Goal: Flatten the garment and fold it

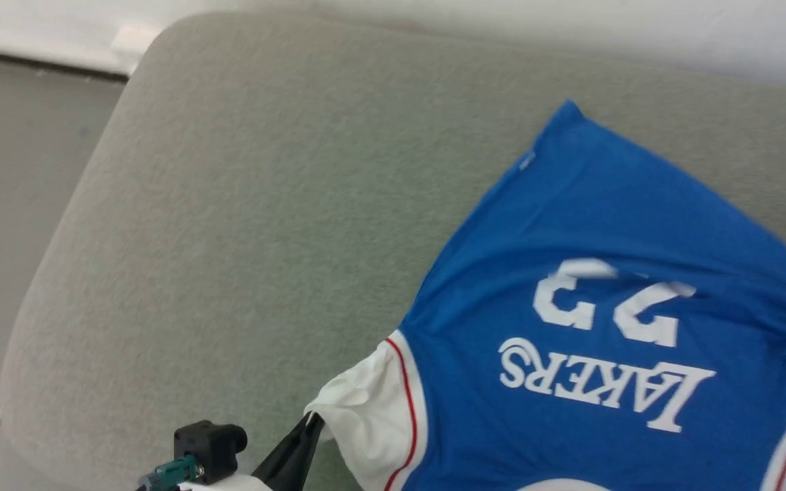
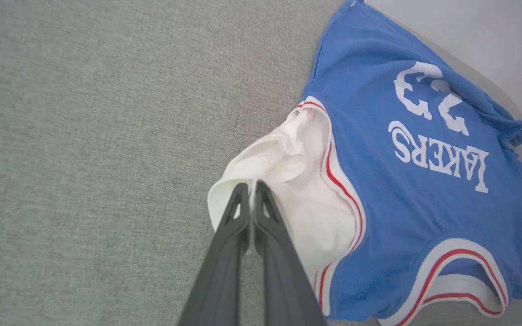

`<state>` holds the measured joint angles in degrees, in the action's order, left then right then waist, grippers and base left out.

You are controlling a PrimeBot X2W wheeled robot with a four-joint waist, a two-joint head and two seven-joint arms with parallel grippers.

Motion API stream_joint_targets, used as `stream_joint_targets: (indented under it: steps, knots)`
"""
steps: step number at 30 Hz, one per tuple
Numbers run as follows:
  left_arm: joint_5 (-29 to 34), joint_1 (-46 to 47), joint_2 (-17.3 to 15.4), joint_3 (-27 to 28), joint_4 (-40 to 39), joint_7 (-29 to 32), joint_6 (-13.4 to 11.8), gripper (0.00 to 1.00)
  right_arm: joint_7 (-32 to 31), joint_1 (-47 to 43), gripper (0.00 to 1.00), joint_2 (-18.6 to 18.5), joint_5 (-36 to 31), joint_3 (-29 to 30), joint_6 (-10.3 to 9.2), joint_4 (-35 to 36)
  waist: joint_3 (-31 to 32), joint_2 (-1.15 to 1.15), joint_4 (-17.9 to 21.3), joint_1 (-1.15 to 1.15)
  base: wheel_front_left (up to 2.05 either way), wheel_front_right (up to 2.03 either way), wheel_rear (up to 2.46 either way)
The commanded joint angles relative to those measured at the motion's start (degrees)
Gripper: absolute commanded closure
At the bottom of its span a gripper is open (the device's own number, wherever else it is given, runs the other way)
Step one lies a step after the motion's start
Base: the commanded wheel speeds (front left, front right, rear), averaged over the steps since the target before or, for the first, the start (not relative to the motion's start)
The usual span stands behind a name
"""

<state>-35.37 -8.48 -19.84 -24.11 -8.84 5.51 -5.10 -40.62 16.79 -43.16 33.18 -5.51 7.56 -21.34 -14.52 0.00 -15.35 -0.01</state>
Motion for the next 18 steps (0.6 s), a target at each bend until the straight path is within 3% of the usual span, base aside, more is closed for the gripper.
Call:
stream_joint_targets:
  steps: [1,7,11,18]
  knots:
    - [-0.15,-0.51,-0.03,0.23,0.19,-0.37,-0.09,1.0,-0.45,-1.9,1.0,-0.28,0.3,0.71,-0.08,0.23,6.96,0.0,6.99,0.01,0.0,0.0,0.0]
    - [-0.77,-1.61,-0.15,1.1,1.73,-1.56,-0.47,1.0,-6.77,-16.86,1.0,2.78,-0.15,9.63,-0.08,12.02,9.66,0.0,9.83,0.01,0.0,0.0,0.0]
    - [-0.68,-1.95,-0.12,1.69,2.38,-3.06,-0.7,1.0,-12.15,-26.29,1.0,6.91,-2.49,15.51,-0.08,19.26,11.02,0.0,10.61,0.01,0.0,0.0,0.0]
    - [-0.74,-2.12,0.32,1.66,2.96,-4.26,-0.83,1.0,-18.13,-35.46,1.0,14.81,-5.01,20.28,-0.08,23.63,12.38,0.0,10.21,0.01,0.0,0.0,0.0]
